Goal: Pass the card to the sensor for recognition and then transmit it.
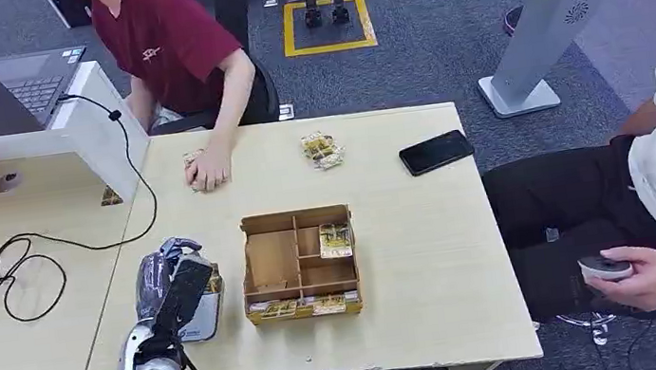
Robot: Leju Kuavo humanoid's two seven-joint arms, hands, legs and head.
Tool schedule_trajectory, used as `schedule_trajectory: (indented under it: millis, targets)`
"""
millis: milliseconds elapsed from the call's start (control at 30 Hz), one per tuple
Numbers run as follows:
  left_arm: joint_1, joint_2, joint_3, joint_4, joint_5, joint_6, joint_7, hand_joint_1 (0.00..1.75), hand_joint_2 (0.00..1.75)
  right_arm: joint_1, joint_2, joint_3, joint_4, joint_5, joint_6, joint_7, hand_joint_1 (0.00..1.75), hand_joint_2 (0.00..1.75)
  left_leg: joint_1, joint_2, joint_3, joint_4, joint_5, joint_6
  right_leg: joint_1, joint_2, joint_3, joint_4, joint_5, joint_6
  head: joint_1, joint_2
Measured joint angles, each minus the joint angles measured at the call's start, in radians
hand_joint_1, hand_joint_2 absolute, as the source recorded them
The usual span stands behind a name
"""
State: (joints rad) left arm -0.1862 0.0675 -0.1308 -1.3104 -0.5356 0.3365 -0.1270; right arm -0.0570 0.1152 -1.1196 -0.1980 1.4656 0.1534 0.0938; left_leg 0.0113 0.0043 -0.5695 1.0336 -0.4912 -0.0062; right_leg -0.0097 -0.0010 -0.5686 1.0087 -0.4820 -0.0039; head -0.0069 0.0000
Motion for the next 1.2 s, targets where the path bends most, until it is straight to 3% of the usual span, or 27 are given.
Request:
schedule_trajectory:
  millis: [167, 467, 733, 1200]
  targets:
    - [-0.005, 0.0, 0.0, 0.005, 0.031, -0.027, 0.009, 1.75, 1.75, 0.0, 0.0, 0.0, 0.0, 0.001, 0.0, 0.005, 0.0, 0.0, 0.0, 0.0, 0.0, 0.0, 0.0, 0.0, 0.0, 0.0, 0.0, 0.0, 0.0, 0.0, 0.0, 0.0]
    - [-0.048, 0.009, 0.008, 0.074, -0.019, 0.034, 0.036, 1.75, 1.75, 0.0, 0.0, 0.0, 0.0, 0.004, -0.003, 0.011, 0.0, 0.0, 0.0, 0.0, 0.0, 0.0, 0.0, 0.0, 0.0, 0.0, 0.0, 0.0, 0.0, 0.0, 0.0, 0.0]
    - [-0.093, 0.02, 0.094, 0.218, 0.022, 0.071, 0.007, 1.75, 1.75, 0.0, 0.0, 0.0, 0.0, 0.017, -0.003, 0.02, 0.0, 0.0, 0.0, 0.0, 0.0, 0.0, 0.0, 0.0, 0.0, 0.0, 0.0, 0.0, 0.0, 0.0, 0.0, 0.0]
    - [-0.111, 0.036, 0.203, 0.339, 0.075, 0.077, -0.019, 1.75, 1.75, -0.001, 0.0, 0.0, 0.0, 0.017, -0.004, 0.024, 0.0, 0.0, 0.0, 0.0, 0.0, 0.0, 0.0, 0.0, 0.0, 0.0, 0.0, 0.0, 0.0, 0.0, 0.0, 0.0]
